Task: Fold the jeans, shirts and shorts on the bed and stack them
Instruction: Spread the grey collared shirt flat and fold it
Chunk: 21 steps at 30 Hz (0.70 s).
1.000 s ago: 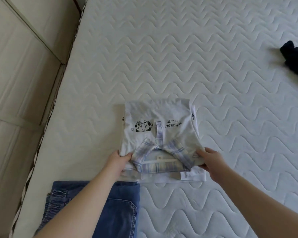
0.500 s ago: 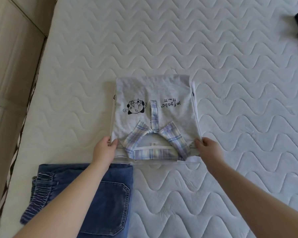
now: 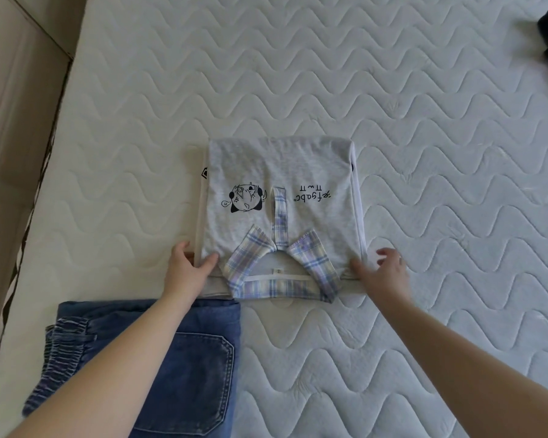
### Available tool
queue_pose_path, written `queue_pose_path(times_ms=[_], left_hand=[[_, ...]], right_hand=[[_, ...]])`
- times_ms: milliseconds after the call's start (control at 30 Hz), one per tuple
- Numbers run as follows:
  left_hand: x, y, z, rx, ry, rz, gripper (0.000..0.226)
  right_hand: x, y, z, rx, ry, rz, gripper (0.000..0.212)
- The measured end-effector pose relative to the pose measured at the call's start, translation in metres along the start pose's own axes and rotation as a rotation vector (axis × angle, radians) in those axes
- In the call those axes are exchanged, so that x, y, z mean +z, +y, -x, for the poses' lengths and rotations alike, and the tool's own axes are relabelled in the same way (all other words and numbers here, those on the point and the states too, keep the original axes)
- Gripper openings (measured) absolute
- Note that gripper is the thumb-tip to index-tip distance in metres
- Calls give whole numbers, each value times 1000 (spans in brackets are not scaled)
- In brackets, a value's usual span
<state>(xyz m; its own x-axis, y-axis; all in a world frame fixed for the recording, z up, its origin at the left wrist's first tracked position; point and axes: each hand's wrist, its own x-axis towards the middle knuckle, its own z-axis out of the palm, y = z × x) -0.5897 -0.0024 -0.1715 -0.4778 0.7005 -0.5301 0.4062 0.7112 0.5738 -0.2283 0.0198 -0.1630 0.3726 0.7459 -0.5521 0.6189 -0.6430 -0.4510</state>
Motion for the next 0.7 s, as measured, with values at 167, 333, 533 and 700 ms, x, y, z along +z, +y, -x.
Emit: queue_pose_path(times_ms=[167,333,533,700], left_hand=[[1,5,-17,-133,-212,142,52],[-5,5,-27,-96,-328,176,62],[-12,26,-26,-27,-248,296,46],[-10,28,-18,-181,-279,382,26]], right_hand=[[3,-21,-17,95,-171,-133,70],[9,-28,-26,100,-232,-104,52],[6,-27,-29,73,-255,-372,44],[3,-27,-25,59,-240,-419,42]])
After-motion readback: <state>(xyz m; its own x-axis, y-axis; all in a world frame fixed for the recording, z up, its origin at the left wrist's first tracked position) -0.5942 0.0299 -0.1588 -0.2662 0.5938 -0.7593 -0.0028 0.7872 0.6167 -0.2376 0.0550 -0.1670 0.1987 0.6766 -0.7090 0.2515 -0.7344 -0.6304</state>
